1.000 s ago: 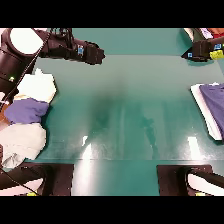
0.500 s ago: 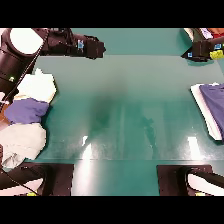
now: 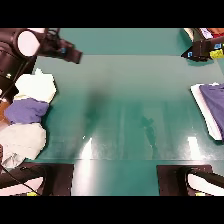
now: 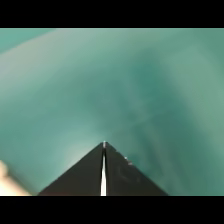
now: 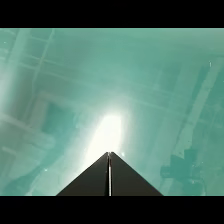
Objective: Fold the shirts.
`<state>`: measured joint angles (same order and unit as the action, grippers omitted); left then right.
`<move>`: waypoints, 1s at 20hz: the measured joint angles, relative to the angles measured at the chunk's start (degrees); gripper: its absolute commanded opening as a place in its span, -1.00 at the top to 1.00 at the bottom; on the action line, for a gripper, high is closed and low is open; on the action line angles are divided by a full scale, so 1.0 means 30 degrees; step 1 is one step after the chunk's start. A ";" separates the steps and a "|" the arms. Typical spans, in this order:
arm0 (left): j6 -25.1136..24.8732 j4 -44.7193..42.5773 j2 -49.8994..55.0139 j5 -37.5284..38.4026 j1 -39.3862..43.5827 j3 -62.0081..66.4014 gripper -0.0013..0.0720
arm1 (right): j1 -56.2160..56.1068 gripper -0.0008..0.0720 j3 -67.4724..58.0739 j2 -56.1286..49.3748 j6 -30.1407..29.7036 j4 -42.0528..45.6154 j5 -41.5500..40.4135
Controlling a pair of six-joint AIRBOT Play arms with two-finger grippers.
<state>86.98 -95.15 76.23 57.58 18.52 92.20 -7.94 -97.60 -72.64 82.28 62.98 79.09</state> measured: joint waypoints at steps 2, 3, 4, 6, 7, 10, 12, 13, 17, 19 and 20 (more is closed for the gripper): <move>0.0962 -0.1239 0.0044 0.0452 -0.1945 -0.0991 -1.00 | 0.0000 0.93 0.0000 0.0000 0.0022 0.0000 0.0015; 0.1588 -0.1617 0.0044 0.0474 -0.2951 -0.1574 -1.00 | 0.0000 0.94 0.0000 0.0000 0.0029 -0.0007 0.0036; 0.2149 -0.1902 0.0051 0.0437 -0.3985 -0.2215 -1.00 | 0.0000 0.94 0.0000 0.0000 0.0044 -0.0007 0.0066; 0.3053 -0.2084 0.0087 0.0044 -0.5858 -0.3402 -1.00 | 0.0000 0.94 0.0000 0.0000 0.0087 -0.0007 0.0109; 0.3381 -0.1953 0.0197 -0.0219 -0.6703 -0.3956 -1.00 | 0.0000 0.93 0.0000 0.0000 0.0102 -0.0007 0.0124; 0.3942 -0.0998 0.1188 -0.0663 -0.8393 -0.5064 -1.00 | 0.0000 0.94 0.0007 0.0000 0.0117 -0.0015 0.0124; 0.4109 -0.0561 0.2251 -0.0831 -0.8983 -0.5413 -1.00 | 0.0000 0.94 0.0007 0.0000 0.0138 -0.0007 0.0131; 0.4167 -0.0510 0.2790 -0.0976 -0.9165 -0.5508 -1.00 | 0.0000 0.94 0.0007 0.0000 0.0153 -0.0007 0.0138; 0.4306 -0.0175 0.4218 -0.1275 -0.9500 -0.5705 0.68 | 0.0000 0.93 0.0007 0.0000 0.0146 -0.0015 0.0131; 0.4313 -0.0175 0.4473 -0.1326 -0.9566 -0.5705 0.88 | 0.0000 0.94 0.0007 0.0000 0.0146 -0.0015 0.0109; 0.4335 -0.0168 0.4517 -0.1290 -0.9588 -0.5625 0.88 | 0.0000 0.93 0.0007 0.0000 0.0146 -0.0007 0.0029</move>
<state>99.98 -95.66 89.78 53.71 -10.24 75.33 -7.94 -97.58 -72.64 82.72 62.96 79.18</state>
